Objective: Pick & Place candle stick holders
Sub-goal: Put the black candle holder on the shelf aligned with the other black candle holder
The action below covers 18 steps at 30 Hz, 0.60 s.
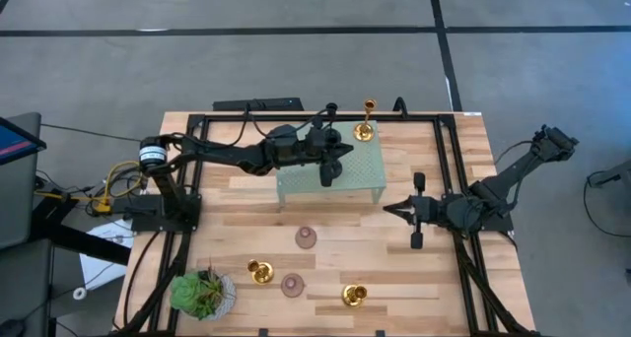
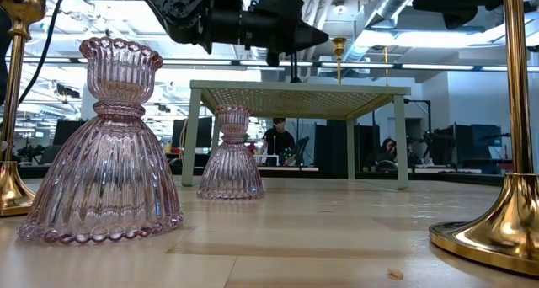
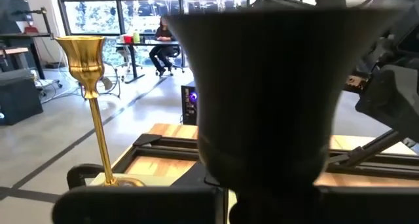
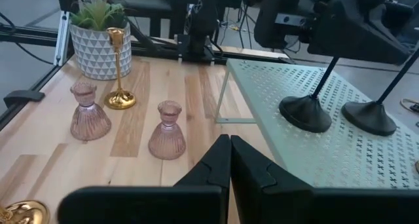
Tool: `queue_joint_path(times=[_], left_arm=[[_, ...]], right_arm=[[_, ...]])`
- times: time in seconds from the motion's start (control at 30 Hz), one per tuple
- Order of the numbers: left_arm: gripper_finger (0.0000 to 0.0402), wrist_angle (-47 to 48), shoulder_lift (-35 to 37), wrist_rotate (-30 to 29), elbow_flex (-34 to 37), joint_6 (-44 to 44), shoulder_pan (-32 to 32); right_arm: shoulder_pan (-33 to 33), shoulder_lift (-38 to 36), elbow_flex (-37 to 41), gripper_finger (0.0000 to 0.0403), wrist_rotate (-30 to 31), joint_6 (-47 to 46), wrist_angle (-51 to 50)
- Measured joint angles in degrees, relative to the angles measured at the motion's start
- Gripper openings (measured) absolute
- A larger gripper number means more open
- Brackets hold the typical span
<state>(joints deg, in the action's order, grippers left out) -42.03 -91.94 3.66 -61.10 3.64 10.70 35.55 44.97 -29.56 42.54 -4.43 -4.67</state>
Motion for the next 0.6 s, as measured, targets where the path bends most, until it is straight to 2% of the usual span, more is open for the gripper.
queue_joint_path(times=[0.43, 0.6], left_arm=[[0.0016, 0.0, 0.0, -0.7, 0.0, 0.1, 0.0], [0.0049, 0.1, 0.0, -1.3, 0.0, 0.4, 0.0]], right_arm=[[0.0, 0.0, 0.0, 0.0, 0.0, -0.1, 0.0], [0.0, 0.0, 0.0, 0.0, 0.0, -0.1, 0.0]])
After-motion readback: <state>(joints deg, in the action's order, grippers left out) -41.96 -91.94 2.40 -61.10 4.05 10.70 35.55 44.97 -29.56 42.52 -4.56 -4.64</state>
